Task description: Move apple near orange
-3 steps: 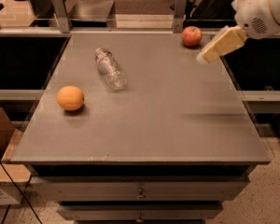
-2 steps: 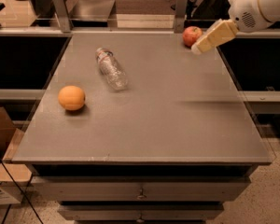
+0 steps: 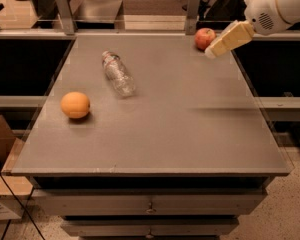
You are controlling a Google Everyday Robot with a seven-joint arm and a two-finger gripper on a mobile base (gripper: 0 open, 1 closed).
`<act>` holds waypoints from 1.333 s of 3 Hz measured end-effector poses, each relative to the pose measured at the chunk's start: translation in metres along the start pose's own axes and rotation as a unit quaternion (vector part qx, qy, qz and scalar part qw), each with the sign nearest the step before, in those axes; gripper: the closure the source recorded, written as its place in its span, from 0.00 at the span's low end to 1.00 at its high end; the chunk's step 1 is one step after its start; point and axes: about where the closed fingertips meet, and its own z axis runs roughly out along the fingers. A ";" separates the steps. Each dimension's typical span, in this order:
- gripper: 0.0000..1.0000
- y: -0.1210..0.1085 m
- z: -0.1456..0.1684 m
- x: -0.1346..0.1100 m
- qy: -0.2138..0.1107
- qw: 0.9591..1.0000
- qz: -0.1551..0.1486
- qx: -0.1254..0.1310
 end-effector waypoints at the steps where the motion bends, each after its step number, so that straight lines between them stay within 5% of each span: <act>1: 0.00 -0.007 0.032 -0.005 -0.032 0.998 0.046 -0.008; 4: 0.00 -0.055 0.144 0.008 -0.069 0.988 0.140 0.010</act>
Offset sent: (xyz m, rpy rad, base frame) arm 0.1200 0.0308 -0.0547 0.2976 0.0091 -0.1077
